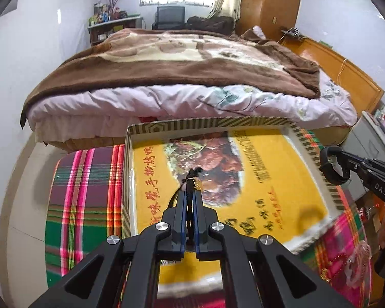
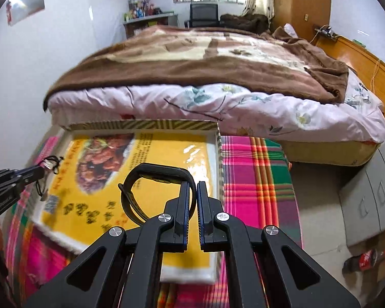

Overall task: Organize jewelry
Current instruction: 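Drop the black band into the yellow tray from the right gripper while the left gripper places the hair tie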

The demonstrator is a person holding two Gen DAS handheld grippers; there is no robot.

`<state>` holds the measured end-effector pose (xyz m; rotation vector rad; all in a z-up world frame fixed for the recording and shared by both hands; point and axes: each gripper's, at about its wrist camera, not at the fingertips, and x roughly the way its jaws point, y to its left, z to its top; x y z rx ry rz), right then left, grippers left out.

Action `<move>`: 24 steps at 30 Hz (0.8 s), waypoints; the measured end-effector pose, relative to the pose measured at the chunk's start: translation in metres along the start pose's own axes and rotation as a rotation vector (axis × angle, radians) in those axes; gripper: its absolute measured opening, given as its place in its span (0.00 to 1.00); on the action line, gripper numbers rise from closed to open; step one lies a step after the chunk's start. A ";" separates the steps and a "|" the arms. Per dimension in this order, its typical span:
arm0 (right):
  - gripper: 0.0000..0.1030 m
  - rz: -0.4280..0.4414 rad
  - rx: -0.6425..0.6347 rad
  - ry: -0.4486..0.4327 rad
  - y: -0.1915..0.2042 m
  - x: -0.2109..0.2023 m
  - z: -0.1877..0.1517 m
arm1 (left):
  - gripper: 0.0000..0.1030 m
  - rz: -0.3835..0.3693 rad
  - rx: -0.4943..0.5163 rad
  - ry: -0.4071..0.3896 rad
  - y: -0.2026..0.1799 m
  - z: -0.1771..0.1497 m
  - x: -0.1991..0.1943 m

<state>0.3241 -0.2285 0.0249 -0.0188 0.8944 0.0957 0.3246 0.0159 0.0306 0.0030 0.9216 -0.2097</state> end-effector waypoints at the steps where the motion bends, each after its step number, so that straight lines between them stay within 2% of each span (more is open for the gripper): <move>1: 0.05 -0.005 -0.004 0.012 0.000 0.006 0.002 | 0.04 0.002 0.000 0.005 0.001 0.001 0.006; 9: 0.05 -0.037 -0.017 0.087 -0.002 0.050 0.014 | 0.04 0.022 -0.018 0.043 0.011 0.011 0.043; 20: 0.05 -0.046 -0.033 0.127 0.002 0.072 0.015 | 0.04 0.023 -0.034 0.083 0.017 0.008 0.067; 23: 0.07 -0.044 -0.035 0.139 0.001 0.075 0.015 | 0.13 0.037 -0.036 0.094 0.018 0.008 0.070; 24: 0.07 -0.043 -0.032 0.142 0.001 0.076 0.015 | 0.21 0.038 -0.045 0.096 0.020 0.008 0.070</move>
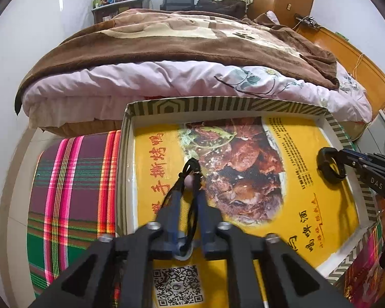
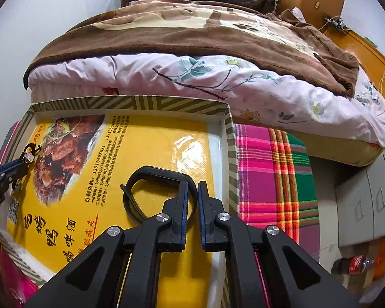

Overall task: Organize jewelry
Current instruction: 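Drop the black band into the yellow tray from the right gripper while the left gripper places the hair tie, then grasp the clear pink claw clip with the right gripper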

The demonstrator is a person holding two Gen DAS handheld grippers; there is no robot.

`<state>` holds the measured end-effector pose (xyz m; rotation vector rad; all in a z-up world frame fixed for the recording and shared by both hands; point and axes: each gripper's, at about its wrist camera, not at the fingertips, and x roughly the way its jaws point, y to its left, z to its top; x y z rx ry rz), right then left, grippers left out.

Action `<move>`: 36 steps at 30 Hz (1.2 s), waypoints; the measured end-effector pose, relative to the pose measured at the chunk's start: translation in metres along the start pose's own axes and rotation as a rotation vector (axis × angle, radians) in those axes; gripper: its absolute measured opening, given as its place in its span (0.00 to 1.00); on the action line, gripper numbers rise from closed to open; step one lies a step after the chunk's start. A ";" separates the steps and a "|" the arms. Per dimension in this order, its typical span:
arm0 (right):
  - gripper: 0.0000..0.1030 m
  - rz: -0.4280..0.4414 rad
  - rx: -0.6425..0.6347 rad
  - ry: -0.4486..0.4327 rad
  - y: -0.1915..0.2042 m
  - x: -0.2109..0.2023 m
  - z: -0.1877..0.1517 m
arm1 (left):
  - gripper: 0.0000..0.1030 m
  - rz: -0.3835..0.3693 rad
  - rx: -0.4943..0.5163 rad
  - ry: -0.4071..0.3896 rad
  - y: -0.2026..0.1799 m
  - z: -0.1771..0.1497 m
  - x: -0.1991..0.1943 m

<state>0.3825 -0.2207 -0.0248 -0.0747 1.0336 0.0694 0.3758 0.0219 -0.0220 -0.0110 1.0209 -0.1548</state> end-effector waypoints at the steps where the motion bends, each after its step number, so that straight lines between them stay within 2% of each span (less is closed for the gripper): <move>1: 0.08 0.002 0.003 -0.002 -0.001 0.000 0.000 | 0.25 -0.005 -0.006 -0.002 0.001 0.000 -0.001; 3: 0.10 0.005 0.002 -0.004 0.000 0.000 0.000 | 0.29 -0.011 -0.009 -0.002 0.001 0.000 -0.002; 7: 0.14 0.008 -0.005 -0.006 0.002 -0.001 0.000 | 0.50 -0.012 -0.008 0.002 0.001 0.000 -0.003; 8: 0.15 0.008 -0.005 -0.010 0.002 -0.003 0.000 | 0.52 -0.016 -0.009 0.003 0.001 0.000 -0.003; 11: 0.26 0.018 0.000 -0.014 0.003 -0.007 0.000 | 0.56 -0.019 -0.016 0.007 0.000 0.000 -0.006; 12: 0.32 0.023 -0.001 -0.018 0.003 -0.009 0.000 | 0.58 -0.016 -0.017 0.007 0.000 -0.001 -0.008; 13: 0.34 0.026 -0.003 -0.022 0.003 -0.012 0.000 | 0.62 -0.014 -0.014 0.002 -0.001 -0.001 -0.011; 18: 0.34 0.043 0.002 -0.057 -0.001 -0.039 -0.005 | 0.65 -0.030 -0.014 -0.031 -0.003 -0.008 -0.035; 24: 0.34 0.095 0.005 -0.122 -0.011 -0.086 -0.028 | 0.68 -0.056 0.000 -0.102 -0.005 -0.029 -0.087; 28: 0.36 0.116 0.026 -0.152 -0.022 -0.117 -0.058 | 0.76 -0.081 -0.027 -0.156 -0.001 -0.052 -0.122; 33: 0.46 0.130 0.077 -0.181 -0.037 -0.149 -0.101 | 0.76 -0.109 -0.067 -0.202 0.003 -0.090 -0.159; 36: 0.48 0.118 0.121 -0.198 -0.046 -0.161 -0.128 | 0.77 -0.097 -0.067 -0.216 0.003 -0.112 -0.175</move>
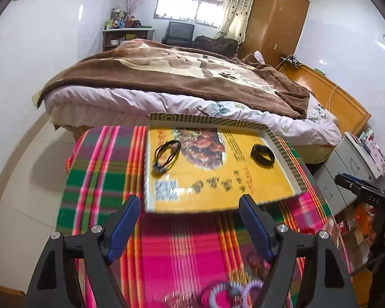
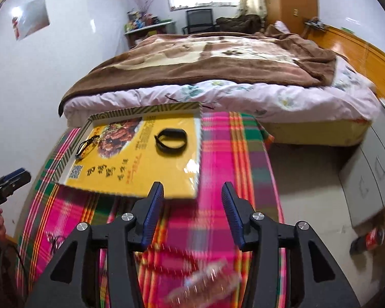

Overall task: Organize jewelry
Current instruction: 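Grasp the clear pink claw clip with the right gripper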

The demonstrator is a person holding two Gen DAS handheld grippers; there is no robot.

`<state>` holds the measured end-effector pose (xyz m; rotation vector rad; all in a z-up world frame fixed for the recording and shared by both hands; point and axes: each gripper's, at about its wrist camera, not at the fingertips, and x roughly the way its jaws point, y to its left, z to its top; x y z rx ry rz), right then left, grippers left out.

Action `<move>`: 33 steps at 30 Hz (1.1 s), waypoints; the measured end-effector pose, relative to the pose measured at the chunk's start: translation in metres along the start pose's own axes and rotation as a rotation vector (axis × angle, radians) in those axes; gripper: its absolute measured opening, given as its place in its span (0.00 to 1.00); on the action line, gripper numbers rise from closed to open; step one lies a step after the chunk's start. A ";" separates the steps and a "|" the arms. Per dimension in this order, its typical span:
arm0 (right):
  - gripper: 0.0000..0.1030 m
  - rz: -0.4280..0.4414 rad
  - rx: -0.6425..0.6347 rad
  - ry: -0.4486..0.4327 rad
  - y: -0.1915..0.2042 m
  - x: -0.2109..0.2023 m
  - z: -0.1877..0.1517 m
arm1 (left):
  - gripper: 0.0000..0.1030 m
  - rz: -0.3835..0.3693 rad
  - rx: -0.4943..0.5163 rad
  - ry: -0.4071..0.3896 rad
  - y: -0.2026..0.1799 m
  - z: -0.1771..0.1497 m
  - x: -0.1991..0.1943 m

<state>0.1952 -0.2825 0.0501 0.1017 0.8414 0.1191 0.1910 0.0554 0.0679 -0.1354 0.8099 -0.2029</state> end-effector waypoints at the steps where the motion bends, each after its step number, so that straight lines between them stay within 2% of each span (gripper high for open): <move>1: 0.49 -0.003 0.020 -0.002 -0.005 -0.005 -0.009 | 0.79 0.011 0.001 -0.001 0.000 -0.008 -0.006; 9: 0.54 0.020 0.210 -0.004 -0.033 -0.025 -0.076 | 0.80 -0.003 -0.059 -0.012 0.004 -0.062 -0.039; 17: 0.55 0.055 0.240 0.062 -0.026 -0.002 -0.094 | 0.80 -0.006 -0.112 0.018 0.013 -0.095 -0.047; 21: 0.56 0.057 0.216 0.063 -0.014 0.005 -0.093 | 0.80 0.002 -0.124 0.026 0.016 -0.103 -0.050; 24: 0.56 0.053 0.140 0.055 0.002 0.006 -0.092 | 0.80 -0.001 -0.137 0.036 0.017 -0.108 -0.048; 31: 0.56 0.202 0.050 0.074 0.018 -0.003 -0.103 | 0.80 -0.016 -0.143 0.068 0.017 -0.113 -0.038; 33: 0.56 0.196 0.037 0.081 0.021 -0.004 -0.107 | 0.80 -0.017 -0.149 0.071 0.018 -0.115 -0.037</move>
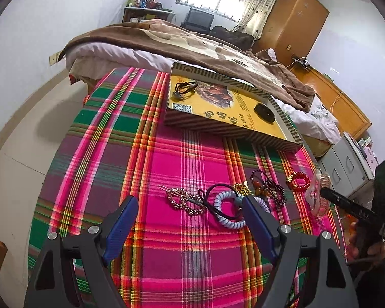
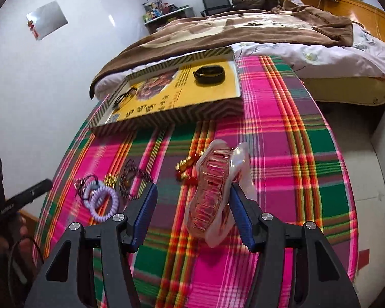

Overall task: Organize jewelry
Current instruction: 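Grasp the clear pink claw clip with the right gripper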

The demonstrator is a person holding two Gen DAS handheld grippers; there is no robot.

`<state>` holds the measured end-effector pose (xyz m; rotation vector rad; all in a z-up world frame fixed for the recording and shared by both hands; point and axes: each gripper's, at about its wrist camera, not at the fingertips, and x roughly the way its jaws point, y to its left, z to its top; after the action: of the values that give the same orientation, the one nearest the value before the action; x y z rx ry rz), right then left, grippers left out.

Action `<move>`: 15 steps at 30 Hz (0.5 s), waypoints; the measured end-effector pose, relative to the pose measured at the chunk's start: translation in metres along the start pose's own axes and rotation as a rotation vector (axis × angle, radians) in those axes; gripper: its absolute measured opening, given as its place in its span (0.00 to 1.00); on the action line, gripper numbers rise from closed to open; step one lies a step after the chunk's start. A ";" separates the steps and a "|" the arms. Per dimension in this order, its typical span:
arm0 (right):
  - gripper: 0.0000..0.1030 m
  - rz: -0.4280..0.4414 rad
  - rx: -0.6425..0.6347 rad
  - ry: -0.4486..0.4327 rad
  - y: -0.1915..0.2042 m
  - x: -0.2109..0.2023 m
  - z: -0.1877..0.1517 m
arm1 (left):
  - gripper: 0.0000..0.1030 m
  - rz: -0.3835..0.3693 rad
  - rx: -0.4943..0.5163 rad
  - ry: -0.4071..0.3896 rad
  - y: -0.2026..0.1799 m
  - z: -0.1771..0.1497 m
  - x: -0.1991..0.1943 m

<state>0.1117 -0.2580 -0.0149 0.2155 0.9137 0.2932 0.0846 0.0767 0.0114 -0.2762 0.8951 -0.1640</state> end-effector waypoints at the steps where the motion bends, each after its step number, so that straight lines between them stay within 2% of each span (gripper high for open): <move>1: 0.56 -0.038 0.009 -0.004 -0.001 0.002 0.000 | 0.80 0.005 -0.005 0.002 0.001 -0.001 0.001; 3: 0.56 -0.114 0.030 -0.008 -0.002 0.005 0.000 | 0.80 0.012 -0.018 0.004 0.005 -0.002 0.004; 6: 0.56 -0.172 0.039 -0.020 0.002 0.012 0.000 | 0.80 0.023 -0.023 0.014 0.008 -0.002 0.008; 10: 0.56 -0.233 0.035 -0.008 0.004 0.022 0.001 | 0.80 0.032 -0.023 0.023 0.010 -0.004 0.011; 15: 0.56 -0.262 0.112 0.008 -0.012 0.026 0.001 | 0.80 0.029 -0.024 0.039 0.010 -0.007 0.015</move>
<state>0.1297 -0.2601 -0.0372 0.1956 0.9557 0.0007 0.0882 0.0814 -0.0071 -0.2831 0.9397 -0.1318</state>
